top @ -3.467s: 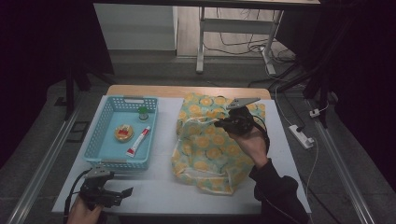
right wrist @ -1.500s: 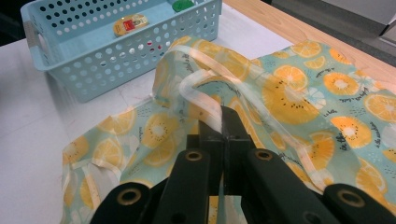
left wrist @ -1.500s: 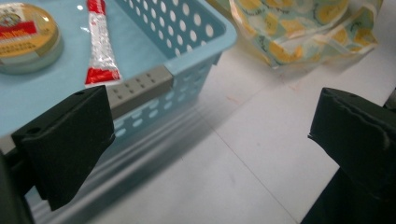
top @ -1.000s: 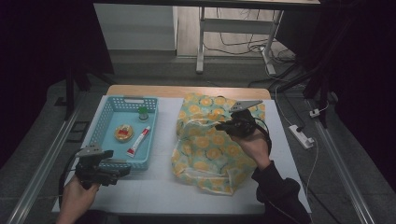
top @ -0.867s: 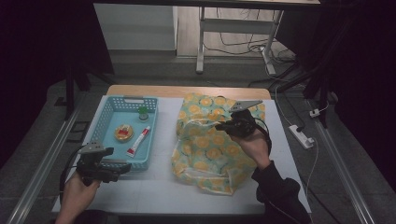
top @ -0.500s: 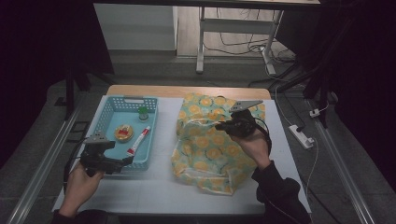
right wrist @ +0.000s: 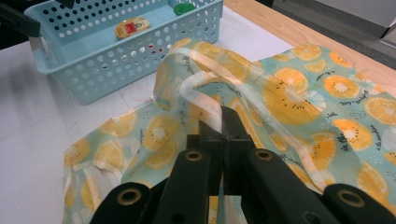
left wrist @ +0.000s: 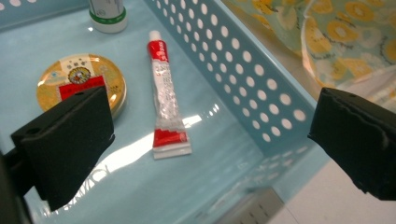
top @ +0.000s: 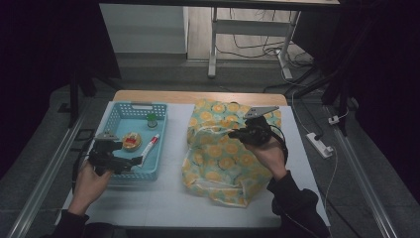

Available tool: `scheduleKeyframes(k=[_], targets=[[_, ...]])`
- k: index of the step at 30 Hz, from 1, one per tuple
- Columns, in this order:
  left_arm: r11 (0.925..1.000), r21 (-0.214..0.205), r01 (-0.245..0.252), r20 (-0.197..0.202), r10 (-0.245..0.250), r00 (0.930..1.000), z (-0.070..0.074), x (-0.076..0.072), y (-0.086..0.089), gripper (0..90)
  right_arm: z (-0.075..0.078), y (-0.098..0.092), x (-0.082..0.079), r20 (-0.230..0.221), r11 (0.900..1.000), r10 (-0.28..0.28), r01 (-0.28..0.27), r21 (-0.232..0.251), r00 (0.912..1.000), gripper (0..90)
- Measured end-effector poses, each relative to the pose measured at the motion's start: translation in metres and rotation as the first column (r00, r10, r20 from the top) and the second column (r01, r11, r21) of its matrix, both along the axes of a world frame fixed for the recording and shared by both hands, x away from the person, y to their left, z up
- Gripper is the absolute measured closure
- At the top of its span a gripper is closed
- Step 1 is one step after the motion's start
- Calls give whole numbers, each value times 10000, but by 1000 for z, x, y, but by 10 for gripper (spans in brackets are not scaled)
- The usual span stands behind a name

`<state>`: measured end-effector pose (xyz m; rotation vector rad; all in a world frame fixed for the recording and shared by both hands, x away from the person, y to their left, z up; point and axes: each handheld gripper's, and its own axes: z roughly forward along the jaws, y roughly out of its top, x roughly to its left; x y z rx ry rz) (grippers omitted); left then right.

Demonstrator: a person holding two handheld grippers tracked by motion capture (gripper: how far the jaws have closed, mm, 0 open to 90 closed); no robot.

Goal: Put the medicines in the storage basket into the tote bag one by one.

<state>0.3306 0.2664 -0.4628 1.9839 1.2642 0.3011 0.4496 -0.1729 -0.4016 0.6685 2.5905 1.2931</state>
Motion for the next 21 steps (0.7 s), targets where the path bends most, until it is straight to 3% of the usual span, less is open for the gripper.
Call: scheduleKeyframes(k=[11,21], targets=[[9998,180,-61,-229,65,9997,0,23,5,0,-2,1,1,-39,10000,29,-29,-63,10000,892],[9975,614,-357,-515,389,9979,-1,50,10,0,-1,0,0,3,10000,56,-56,-48,10000,892]])
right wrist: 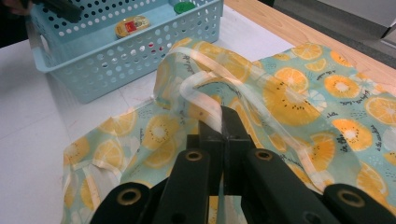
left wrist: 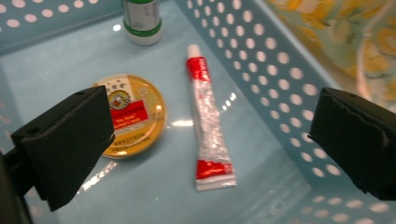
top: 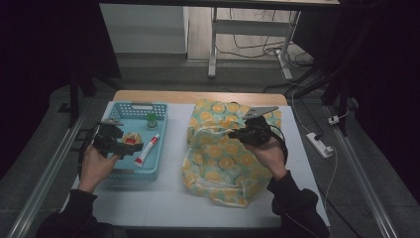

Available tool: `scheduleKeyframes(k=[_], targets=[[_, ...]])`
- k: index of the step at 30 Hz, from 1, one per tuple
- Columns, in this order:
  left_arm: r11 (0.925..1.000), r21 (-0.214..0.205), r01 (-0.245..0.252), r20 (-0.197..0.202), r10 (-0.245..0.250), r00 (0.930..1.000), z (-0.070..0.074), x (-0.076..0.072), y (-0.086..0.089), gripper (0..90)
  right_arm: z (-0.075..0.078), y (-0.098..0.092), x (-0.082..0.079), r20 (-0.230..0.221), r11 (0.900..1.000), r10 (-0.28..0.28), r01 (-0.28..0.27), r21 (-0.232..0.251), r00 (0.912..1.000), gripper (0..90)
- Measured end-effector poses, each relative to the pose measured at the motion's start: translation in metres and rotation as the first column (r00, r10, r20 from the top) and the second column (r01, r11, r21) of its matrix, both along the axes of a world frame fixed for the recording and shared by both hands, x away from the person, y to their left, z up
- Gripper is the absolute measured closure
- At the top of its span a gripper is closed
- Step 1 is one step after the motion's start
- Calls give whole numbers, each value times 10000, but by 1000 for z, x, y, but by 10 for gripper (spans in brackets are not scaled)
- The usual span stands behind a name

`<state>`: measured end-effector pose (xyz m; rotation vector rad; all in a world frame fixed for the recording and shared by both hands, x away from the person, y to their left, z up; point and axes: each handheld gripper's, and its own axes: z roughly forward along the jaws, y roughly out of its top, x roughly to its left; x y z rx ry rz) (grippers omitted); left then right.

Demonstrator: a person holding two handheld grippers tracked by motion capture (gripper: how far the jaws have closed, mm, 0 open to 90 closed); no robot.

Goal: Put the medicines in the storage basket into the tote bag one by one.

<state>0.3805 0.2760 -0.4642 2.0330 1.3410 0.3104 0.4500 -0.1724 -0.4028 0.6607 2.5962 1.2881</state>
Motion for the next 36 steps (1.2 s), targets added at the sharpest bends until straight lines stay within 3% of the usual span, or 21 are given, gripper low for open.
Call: scheduleKeyframes(k=[7,15,25,31,36], targets=[[9997,180,-137,-278,142,9995,-3,18,4,0,0,0,0,-3,10000,5,-5,-12,10000,892],[9991,377,-195,-689,221,9974,-16,39,6,0,-1,0,0,-12,10000,29,-29,-33,10000,892],[9969,705,-354,-1363,448,9897,-33,59,7,0,-1,1,0,-18,10000,76,-76,-52,10000,892],[9922,1167,-429,-1907,648,9795,-42,67,6,0,-1,1,0,-41,9999,103,-103,-60,9999,892],[9880,1434,-572,-2462,916,9649,-50,72,8,0,-2,2,0,-59,9999,132,-133,-87,9999,892]])
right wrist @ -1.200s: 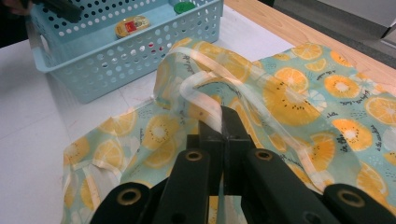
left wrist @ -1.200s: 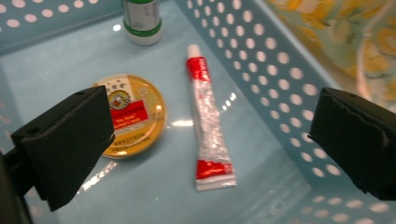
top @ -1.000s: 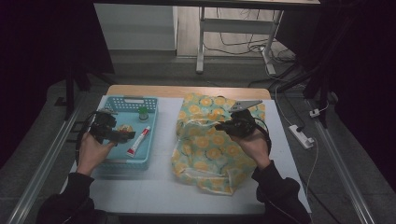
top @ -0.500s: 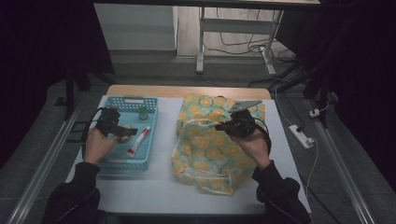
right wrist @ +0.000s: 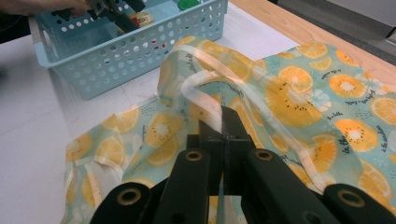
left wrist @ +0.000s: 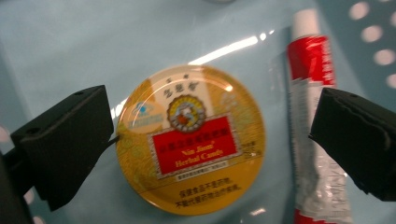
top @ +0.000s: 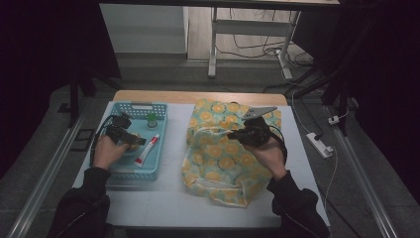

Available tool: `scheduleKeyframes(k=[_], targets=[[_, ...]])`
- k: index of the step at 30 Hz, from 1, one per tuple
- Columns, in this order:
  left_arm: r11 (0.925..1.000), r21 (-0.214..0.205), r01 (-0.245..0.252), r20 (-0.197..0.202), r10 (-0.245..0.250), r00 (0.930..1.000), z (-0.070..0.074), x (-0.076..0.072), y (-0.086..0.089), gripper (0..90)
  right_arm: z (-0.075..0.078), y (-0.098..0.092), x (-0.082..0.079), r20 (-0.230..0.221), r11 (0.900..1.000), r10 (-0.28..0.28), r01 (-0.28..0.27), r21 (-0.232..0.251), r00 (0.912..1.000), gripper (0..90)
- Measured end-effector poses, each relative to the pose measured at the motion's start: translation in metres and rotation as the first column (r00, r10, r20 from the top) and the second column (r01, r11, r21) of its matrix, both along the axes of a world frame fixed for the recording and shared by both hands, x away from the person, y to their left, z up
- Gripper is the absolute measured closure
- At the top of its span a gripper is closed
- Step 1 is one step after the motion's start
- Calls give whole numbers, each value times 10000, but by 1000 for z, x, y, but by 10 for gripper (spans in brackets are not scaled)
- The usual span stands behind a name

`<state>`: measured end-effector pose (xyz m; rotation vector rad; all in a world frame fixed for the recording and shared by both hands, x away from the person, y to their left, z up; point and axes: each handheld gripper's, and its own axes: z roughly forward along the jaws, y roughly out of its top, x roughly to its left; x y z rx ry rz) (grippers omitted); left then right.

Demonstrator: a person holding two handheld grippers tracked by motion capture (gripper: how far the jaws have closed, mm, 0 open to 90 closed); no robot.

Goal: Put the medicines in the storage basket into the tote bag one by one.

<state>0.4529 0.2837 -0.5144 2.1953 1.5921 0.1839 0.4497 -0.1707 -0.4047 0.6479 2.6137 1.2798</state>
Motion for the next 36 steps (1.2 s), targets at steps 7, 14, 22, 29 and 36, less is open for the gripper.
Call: scheduleKeyframes(k=[7,14,22,29,36], targets=[[9984,501,-263,-636,295,9975,-5,4,-4,0,-2,1,0,-40,10000,52,-53,-72,10000,892],[9960,837,-321,-1025,406,9939,-8,6,-6,91,-3,1,1,-57,10000,43,-44,-75,10000,892],[9950,900,-428,-1037,521,9932,-6,5,-6,201,-4,0,1,-37,9999,45,-46,-91,10000,892],[9952,861,-464,-813,534,9953,-1,3,-7,203,-4,0,1,-26,10000,40,-40,-63,10000,892],[9964,733,-421,-212,438,9988,9,-1,-9,204,-2,2,0,12,9999,96,-96,43,10000,892]])
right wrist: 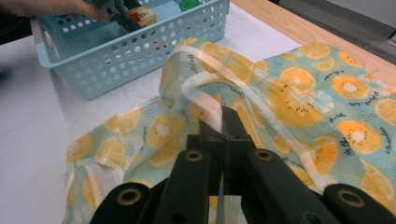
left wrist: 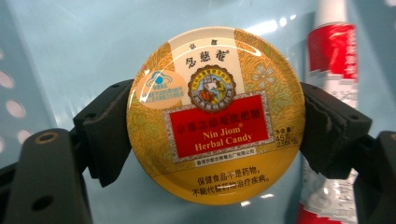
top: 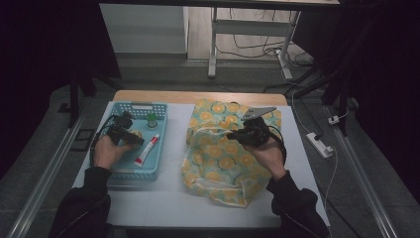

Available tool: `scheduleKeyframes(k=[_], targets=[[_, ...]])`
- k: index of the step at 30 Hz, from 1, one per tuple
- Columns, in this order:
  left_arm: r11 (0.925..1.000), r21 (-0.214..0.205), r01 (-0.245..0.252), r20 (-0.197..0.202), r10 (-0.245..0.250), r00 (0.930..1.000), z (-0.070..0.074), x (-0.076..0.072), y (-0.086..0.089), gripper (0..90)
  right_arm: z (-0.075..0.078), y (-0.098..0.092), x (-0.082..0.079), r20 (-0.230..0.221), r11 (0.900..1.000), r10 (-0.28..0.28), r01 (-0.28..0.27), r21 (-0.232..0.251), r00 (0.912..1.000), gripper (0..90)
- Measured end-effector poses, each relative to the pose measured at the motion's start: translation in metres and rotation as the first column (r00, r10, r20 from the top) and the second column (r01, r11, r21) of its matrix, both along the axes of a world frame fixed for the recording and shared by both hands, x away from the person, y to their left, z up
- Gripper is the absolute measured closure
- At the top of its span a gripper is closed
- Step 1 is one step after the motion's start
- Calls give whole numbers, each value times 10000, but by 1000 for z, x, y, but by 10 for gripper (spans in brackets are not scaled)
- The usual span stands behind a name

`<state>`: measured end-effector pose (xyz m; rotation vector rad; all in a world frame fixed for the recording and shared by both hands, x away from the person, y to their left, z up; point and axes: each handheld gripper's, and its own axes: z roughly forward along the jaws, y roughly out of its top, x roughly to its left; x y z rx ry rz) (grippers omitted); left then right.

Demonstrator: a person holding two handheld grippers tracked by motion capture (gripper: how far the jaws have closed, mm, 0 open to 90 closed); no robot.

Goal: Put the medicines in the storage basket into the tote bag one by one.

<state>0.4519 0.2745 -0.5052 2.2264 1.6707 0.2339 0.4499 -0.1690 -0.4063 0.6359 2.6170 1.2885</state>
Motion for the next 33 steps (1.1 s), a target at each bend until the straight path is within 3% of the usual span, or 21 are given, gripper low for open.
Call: scheduleKeyframes(k=[6,13,17,21,28,33], targets=[[9989,-428,168,684,-139,9976,15,-6,-1,203,-1,-1,1,-42,9999,-107,107,34,9999,892],[9940,-759,793,1477,-675,9867,31,-17,-11,204,0,-1,0,-6,9999,-125,125,42,9999,892],[9906,-826,1091,1986,-909,9759,39,-24,-17,204,1,-2,1,-13,9997,-236,236,101,9997,892],[9836,-1234,1316,2370,-995,9664,47,-31,-19,204,1,-3,1,9,9996,-249,249,114,9997,892],[9739,-1319,1849,2866,-1411,9476,58,-44,-31,204,1,-2,1,47,9997,-242,242,70,9997,892],[9626,-1504,2254,3093,-1708,9355,63,-52,-40,204,0,-4,2,32,9995,-277,276,140,9996,892]])
